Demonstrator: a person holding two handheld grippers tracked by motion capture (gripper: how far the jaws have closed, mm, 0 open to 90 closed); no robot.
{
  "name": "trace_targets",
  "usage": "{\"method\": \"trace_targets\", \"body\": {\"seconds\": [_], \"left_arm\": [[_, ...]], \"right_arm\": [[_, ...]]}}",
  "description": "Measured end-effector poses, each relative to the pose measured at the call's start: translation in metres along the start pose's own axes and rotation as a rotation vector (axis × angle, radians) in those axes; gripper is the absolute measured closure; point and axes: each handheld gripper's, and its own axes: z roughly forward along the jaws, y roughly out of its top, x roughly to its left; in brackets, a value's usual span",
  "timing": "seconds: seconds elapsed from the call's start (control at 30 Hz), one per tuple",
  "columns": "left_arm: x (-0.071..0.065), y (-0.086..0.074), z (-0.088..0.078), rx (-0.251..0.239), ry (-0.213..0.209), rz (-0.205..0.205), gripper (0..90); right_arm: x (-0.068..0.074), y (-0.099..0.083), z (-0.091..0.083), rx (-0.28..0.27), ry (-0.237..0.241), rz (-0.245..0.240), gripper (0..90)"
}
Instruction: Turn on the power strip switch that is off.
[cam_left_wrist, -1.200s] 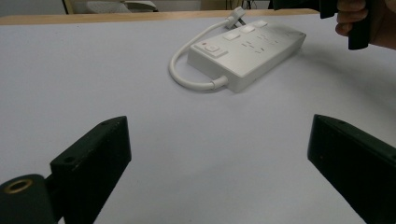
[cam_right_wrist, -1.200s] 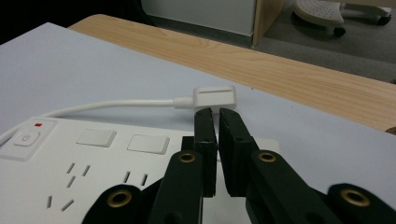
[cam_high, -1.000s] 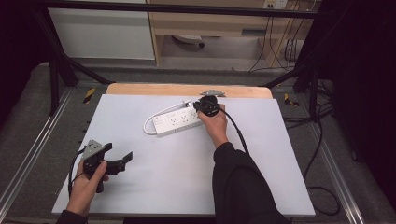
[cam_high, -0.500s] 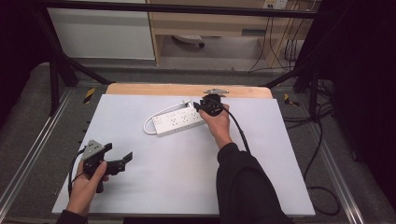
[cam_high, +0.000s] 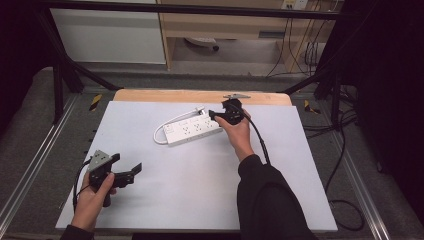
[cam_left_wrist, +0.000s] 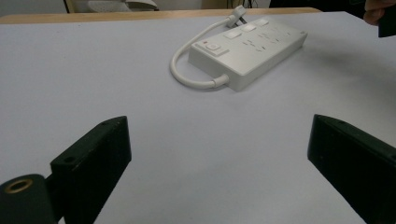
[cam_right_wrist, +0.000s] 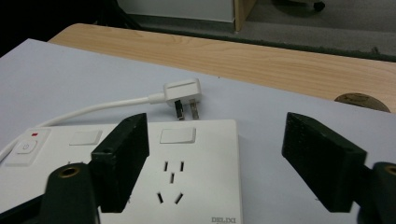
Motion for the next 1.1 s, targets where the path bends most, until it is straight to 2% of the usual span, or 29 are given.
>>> {"method": "trace_targets", "body": {"seconds": [0.2, 0.57, 1.1], "left_arm": [[0.0, 0.0, 0.0, 0.0, 0.003, 0.002, 6.2], [0.0, 0.0, 0.0, 0.001, 0.006, 0.001, 6.2], [0.0, -0.001, -0.001, 0.002, 0.008, -0.006, 5.9]], "right_arm": [[-0.001, 0.002, -0.006, 0.007, -0.003, -0.001, 11.5], [-0.006, 0.005, -0.025, -0.008, -0.012, -0.014, 7.0], [-0.018, 0.0, -0.079, -0.084, 0.031, -0.045, 4.9]]}}
